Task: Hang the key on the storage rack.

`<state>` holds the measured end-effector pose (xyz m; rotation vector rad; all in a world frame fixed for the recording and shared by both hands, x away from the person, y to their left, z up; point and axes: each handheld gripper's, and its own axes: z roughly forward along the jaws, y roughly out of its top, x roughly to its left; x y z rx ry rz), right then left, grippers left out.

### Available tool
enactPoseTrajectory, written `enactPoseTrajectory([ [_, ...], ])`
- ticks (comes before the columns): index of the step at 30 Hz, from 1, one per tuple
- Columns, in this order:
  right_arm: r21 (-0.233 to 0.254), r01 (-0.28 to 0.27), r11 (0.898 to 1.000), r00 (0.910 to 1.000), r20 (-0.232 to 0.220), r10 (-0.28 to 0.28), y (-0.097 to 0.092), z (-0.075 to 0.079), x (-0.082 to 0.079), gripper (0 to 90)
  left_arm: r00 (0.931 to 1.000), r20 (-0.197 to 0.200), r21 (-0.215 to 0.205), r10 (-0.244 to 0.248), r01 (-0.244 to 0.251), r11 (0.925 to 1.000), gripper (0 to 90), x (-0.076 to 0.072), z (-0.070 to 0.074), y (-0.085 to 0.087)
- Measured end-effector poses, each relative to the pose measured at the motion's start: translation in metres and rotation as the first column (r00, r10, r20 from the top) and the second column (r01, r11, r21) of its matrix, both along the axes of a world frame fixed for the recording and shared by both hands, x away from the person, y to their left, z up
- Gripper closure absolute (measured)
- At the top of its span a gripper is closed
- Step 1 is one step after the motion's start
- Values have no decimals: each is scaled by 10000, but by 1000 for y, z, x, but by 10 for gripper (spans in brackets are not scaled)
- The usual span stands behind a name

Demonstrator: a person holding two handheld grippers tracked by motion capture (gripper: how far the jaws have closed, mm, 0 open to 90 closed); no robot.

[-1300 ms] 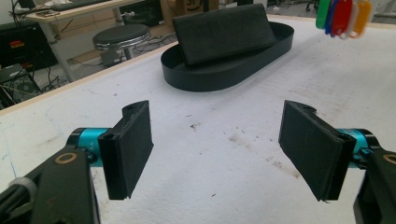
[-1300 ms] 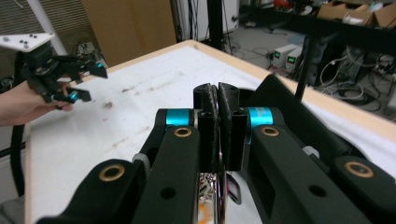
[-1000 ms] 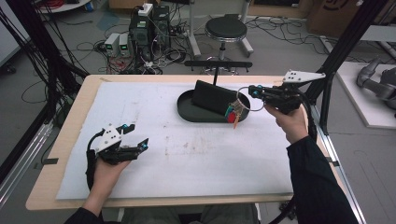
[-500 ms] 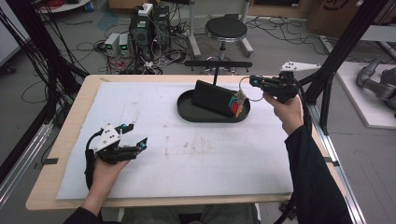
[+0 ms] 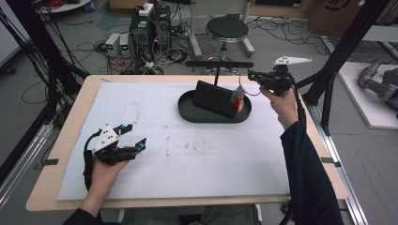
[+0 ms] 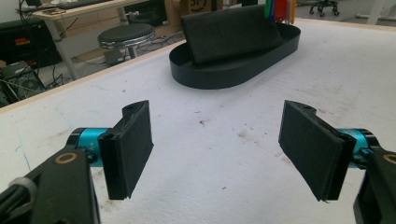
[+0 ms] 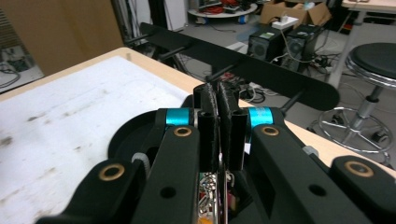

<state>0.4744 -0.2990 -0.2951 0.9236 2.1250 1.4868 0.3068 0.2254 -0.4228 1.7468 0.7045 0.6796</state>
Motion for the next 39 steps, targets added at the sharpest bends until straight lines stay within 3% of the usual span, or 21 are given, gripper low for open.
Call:
enactPoseTrajectory([
  [12, -84, 671, 9977, 9976, -142, -673, -11, -12, 21, 870, 9998, -67, 28, 186, -186, 9998, 257, -5, -2, 6],
  [22, 81, 730, 9973, 9973, -34, -729, -12, -20, 32, 870, 9993, -121, 41, 364, -363, 9993, 257, -9, -4, 10],
  [27, 190, 504, 9985, 9987, -67, -503, -13, -25, 37, 869, 9991, -139, 46, 389, -388, 9992, 257, -8, -5, 9],
  [32, 562, 520, 9971, 9985, 154, -530, -13, -22, 36, 870, 9994, -164, 71, 298, -297, 9995, 257, -8, -6, 8],
  [39, 355, 571, 9977, 9981, 226, -580, -13, -19, 37, 870, 9995, -221, 94, 234, -232, 9997, 257, -7, -7, 6],
])
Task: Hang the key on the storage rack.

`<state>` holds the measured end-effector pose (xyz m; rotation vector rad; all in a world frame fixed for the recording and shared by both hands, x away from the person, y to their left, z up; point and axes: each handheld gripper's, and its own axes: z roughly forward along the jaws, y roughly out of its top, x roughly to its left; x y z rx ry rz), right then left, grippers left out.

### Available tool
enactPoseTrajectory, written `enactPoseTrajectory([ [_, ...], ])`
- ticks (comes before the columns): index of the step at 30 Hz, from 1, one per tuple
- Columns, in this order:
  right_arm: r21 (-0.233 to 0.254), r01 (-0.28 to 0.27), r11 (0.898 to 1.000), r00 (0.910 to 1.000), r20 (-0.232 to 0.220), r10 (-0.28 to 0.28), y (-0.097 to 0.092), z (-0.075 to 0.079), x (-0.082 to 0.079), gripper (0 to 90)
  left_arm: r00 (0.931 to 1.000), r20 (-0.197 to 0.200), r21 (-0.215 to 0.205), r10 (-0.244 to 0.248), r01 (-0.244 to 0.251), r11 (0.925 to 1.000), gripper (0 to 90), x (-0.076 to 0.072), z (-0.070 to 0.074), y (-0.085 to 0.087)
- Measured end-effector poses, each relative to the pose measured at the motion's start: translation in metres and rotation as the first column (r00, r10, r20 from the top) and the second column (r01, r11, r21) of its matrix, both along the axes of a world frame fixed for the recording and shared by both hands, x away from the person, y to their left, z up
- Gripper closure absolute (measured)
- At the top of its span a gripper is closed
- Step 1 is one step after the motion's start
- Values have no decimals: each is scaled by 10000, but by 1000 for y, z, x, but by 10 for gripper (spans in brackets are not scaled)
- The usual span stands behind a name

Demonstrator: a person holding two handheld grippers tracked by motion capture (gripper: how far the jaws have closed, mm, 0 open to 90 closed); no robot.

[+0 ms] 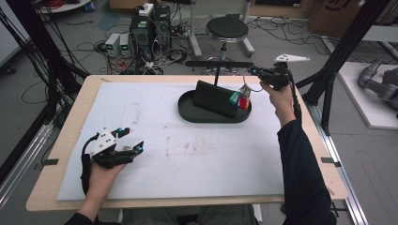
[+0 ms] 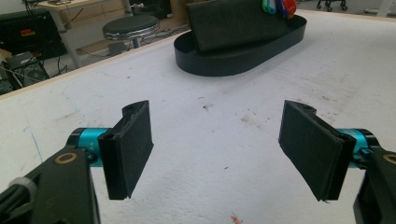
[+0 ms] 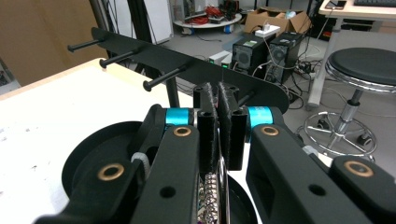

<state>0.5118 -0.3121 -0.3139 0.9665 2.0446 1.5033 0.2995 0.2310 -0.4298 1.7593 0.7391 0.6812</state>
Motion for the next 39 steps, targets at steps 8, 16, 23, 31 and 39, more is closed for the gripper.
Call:
enactPoseTrajectory([
  [8, -66, -10, 10000, 10000, 61, 10, 5, 6, 6, 870, 10000, 13, -32, 34, -34, 10000, 258, -1, 0, 1],
  [16, -86, 108, 9999, 9998, -169, -109, 3, 1, 9, 870, 10000, 12, -49, 49, -49, 10000, 257, -2, 0, 3],
  [23, 37, 122, 9999, 9996, -259, -121, -1, 1, 10, 866, 10000, 29, -27, 20, -20, 10000, 257, -2, 0, 2],
  [31, 113, 22, 9999, 9994, -355, -18, -3, 1, 9, 865, 10000, 31, -57, 29, -29, 10000, 257, -3, 0, 2],
  [39, -175, -92, 9998, 9992, -383, 85, -3, 1, 8, 852, 10000, 34, 4, 3, -3, 10000, 257, -2, 0, 2],
])
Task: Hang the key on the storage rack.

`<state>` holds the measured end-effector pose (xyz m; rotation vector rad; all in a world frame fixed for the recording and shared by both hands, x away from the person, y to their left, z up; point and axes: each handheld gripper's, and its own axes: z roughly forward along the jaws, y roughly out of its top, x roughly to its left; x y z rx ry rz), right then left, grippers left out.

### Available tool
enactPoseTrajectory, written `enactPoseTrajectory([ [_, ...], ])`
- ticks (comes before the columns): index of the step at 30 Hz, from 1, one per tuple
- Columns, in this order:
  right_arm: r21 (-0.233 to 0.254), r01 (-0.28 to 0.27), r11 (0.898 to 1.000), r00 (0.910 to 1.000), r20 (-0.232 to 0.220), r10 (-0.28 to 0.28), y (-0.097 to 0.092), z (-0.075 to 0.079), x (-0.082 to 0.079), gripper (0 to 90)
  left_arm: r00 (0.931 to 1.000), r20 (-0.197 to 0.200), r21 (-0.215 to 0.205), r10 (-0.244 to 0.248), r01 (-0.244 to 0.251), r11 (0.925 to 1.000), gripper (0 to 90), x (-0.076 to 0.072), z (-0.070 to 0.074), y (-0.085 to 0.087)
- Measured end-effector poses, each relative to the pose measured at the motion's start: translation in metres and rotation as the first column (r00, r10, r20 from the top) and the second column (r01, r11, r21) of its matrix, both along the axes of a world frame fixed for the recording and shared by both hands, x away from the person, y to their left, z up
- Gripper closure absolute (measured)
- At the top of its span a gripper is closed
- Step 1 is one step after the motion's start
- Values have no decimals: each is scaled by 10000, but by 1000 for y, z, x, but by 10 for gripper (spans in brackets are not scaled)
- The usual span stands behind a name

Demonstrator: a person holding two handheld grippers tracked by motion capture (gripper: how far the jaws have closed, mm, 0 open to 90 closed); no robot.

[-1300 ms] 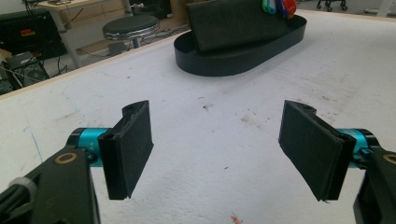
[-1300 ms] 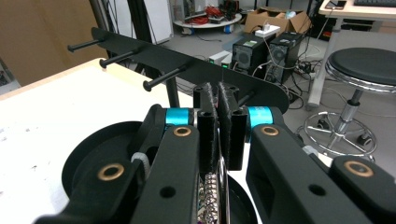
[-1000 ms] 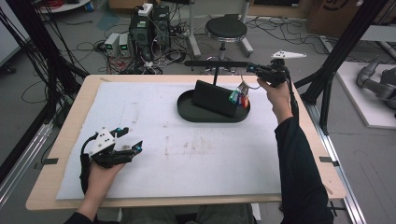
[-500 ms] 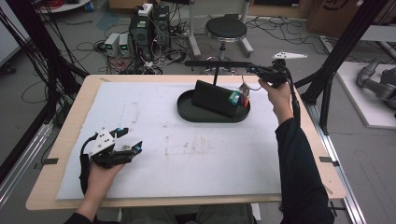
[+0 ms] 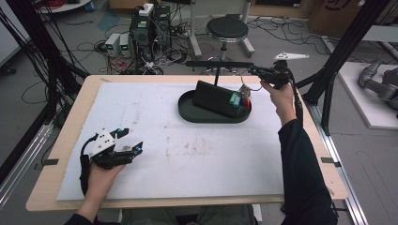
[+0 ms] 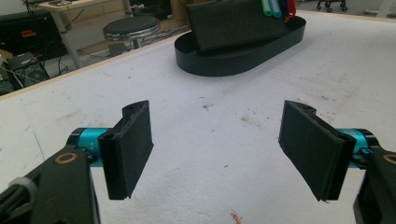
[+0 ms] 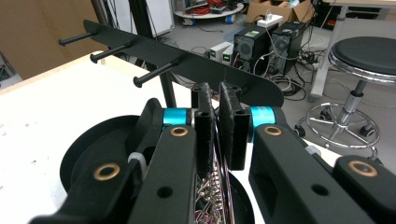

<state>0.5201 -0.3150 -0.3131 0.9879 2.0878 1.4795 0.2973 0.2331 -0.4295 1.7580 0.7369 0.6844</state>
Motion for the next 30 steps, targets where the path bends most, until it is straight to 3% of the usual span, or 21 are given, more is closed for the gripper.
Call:
enactPoseTrajectory([
  [17, -345, 221, 9992, 9997, -118, -226, -5, 0, -4, 742, 10000, 1, -8, -16, 16, 10000, 257, 0, 0, 0],
  [26, -424, 366, 9984, 9992, 153, -360, -7, 11, -19, 565, 10000, -14, -93, -66, 66, 9999, 257, 3, 1, -2],
  [28, -454, 378, 9983, 9989, 278, -366, -7, 16, -27, 542, 10000, -23, -139, -35, 35, 9999, 257, 3, 2, -2],
  [30, -330, 572, 9978, 9940, 952, -538, -8, 18, -39, 541, 10000, -6, -177, -11, 11, 9998, 257, 4, 3, -2],
])
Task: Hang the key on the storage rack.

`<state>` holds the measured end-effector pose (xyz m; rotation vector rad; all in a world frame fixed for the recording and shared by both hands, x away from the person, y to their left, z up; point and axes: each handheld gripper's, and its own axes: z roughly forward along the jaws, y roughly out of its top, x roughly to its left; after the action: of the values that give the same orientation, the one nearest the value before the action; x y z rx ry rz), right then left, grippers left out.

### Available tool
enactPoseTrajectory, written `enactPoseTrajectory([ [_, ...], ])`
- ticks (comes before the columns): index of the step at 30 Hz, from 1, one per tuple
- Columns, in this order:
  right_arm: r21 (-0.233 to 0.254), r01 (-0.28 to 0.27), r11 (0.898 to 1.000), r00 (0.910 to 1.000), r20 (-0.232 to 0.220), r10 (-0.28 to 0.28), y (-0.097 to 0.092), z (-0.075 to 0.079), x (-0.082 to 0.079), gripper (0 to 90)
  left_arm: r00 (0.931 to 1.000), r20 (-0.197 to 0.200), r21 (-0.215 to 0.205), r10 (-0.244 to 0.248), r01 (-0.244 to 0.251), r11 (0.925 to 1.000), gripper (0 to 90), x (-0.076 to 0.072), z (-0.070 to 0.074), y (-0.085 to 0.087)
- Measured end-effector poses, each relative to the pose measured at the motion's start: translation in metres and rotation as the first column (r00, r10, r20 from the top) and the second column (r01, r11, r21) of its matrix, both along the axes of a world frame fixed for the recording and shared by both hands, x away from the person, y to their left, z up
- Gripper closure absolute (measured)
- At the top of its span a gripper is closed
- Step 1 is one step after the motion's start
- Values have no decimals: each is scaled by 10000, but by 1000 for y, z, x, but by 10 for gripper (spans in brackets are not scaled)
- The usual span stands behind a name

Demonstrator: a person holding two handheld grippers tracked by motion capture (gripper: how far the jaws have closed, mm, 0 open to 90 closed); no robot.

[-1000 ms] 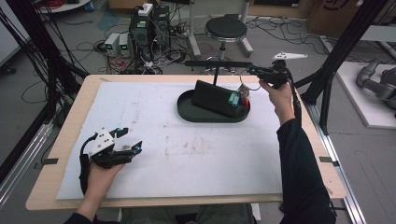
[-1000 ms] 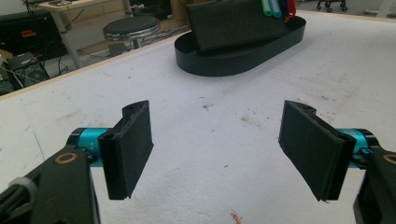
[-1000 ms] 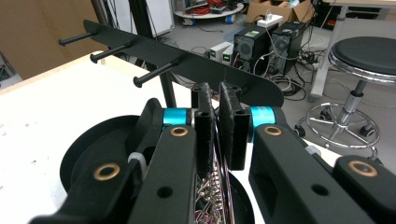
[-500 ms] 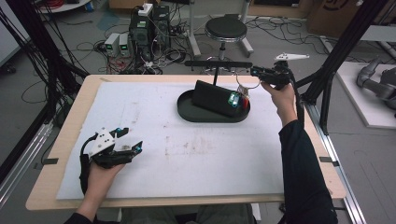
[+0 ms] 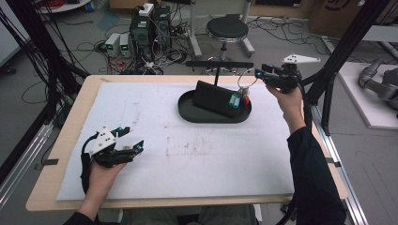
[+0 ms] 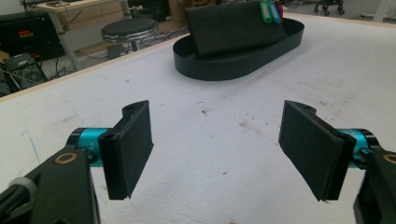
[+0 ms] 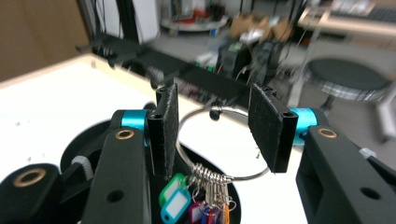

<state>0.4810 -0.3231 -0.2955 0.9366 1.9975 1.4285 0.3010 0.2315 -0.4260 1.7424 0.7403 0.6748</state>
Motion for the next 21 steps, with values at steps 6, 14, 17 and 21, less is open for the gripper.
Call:
enactPoseTrajectory([
  [6, 184, -120, 9998, 9994, -317, 126, -7, 7, -30, 444, 10000, -36, -346, 67, -68, 9994, 257, 3, 3, 3],
  [14, 74, -344, 9994, 9985, 434, 341, -8, 9, -87, 442, 9999, -78, -496, -80, 76, 9987, 257, 7, 5, 1],
  [17, 230, -469, 9986, 9982, 384, 460, -11, 3, -103, 434, 10000, -51, -522, -66, 64, 9986, 257, 8, 7, -1],
  [21, 335, -523, 9981, 9985, 183, 517, -16, -12, -120, 419, 9999, -10, -597, -127, 126, 9981, 257, 10, 9, -3],
])
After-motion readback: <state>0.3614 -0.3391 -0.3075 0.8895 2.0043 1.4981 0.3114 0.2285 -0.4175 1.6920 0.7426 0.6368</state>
